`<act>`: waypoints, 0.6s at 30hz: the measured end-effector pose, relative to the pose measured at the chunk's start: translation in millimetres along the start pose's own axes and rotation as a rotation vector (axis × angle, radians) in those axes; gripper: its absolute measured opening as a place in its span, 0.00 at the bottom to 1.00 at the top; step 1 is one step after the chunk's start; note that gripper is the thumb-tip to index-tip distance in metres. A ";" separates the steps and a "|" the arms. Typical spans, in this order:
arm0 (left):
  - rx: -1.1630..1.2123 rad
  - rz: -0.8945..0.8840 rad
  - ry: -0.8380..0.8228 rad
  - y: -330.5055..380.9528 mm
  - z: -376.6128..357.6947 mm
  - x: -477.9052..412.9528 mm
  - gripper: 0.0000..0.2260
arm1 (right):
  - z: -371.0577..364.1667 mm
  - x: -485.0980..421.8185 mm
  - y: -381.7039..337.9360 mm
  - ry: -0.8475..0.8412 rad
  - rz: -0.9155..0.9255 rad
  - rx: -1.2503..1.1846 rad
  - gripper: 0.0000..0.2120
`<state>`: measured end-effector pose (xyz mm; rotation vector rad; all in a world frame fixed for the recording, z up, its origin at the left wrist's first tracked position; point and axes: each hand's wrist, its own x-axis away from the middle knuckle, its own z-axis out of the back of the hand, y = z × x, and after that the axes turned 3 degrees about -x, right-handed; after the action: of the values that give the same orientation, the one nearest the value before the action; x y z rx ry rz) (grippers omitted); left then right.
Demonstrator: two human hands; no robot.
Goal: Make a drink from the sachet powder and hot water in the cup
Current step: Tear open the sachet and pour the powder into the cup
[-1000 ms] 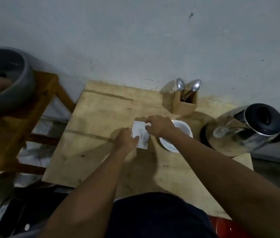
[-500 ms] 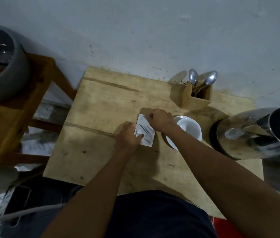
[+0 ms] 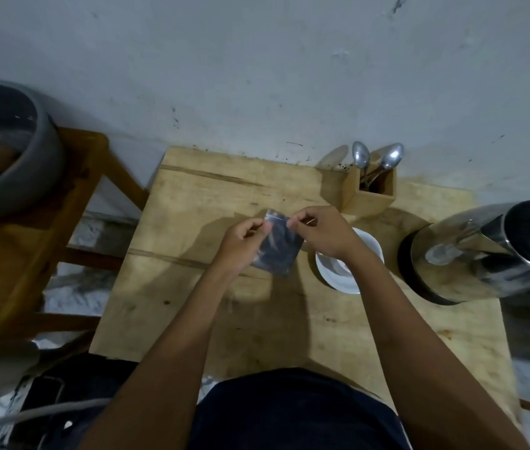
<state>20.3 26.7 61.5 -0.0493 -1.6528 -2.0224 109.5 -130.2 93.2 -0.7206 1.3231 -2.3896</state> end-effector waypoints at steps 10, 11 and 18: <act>-0.009 -0.178 -0.100 35.6 9.1 22.7 0.09 | 5.5 39.6 -19.0 0.052 0.147 -0.113 0.06; -0.016 -0.196 -0.086 37.2 10.1 24.6 0.09 | 5.5 42.6 -18.9 0.043 0.138 -0.139 0.05; -0.151 -0.337 -0.015 44.0 5.6 36.4 0.10 | 12.5 64.5 -25.4 0.103 0.090 -0.186 0.04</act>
<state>5.4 13.3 115.2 0.1728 -1.5988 -2.4001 62.7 -157.7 138.2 -0.5784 1.6012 -2.2810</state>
